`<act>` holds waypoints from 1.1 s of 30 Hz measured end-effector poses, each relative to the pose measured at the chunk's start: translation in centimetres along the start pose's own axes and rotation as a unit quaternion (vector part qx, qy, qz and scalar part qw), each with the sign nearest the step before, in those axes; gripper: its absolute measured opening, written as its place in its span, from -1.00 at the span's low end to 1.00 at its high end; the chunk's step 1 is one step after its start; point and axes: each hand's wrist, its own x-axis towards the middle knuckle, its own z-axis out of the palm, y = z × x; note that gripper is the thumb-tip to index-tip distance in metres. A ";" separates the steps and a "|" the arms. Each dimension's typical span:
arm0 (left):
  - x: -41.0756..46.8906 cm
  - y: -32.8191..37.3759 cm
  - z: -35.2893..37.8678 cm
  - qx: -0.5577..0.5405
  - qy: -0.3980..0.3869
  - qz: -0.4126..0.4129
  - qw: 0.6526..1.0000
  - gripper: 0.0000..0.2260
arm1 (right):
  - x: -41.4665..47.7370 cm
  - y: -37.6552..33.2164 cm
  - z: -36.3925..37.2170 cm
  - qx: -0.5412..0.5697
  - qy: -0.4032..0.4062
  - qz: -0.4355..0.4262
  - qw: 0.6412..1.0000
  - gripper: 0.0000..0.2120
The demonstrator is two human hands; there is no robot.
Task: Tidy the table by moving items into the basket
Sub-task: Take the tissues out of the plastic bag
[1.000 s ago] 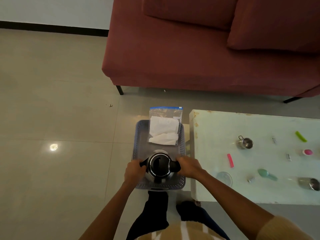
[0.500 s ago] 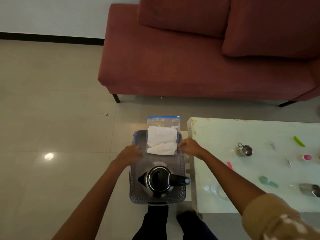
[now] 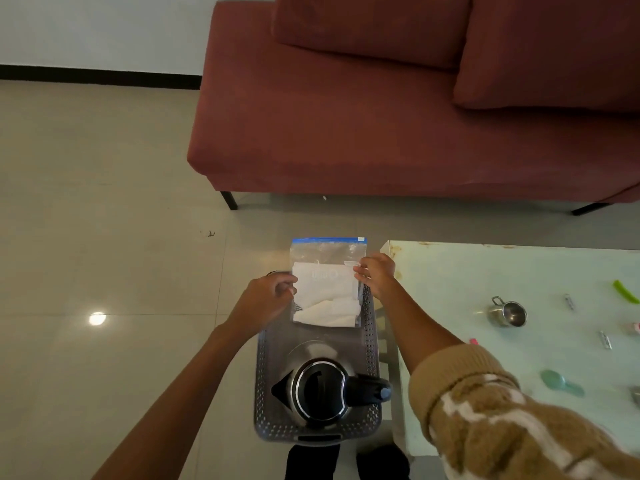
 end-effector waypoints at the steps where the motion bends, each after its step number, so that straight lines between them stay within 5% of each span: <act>1: -0.4 0.0 -0.1 -0.001 0.001 0.000 1.000 -0.73 | -0.5 -0.2 -0.2 -0.014 0.009 -0.014 1.000 -0.65; 11: -4.6 5.1 -1.4 -0.030 0.060 0.083 0.994 -0.75 | -13.1 -3.9 -6.4 -0.153 -0.102 -0.180 0.966 -0.81; 17: -7.7 13.1 0.3 -0.012 0.140 0.240 0.961 -0.72 | -21.7 -6.0 -12.6 -0.204 -0.124 -0.265 0.934 -0.92; 23: -12.1 19.1 4.8 -0.018 0.015 0.319 0.947 -0.69 | -26.8 -5.7 -18.0 -0.207 -0.136 -0.351 0.903 -0.84; 33: -18.8 25.1 17.0 -0.005 0.025 0.291 0.956 -0.82 | -28.8 -4.4 -32.8 -0.234 -0.123 -0.384 0.885 -0.79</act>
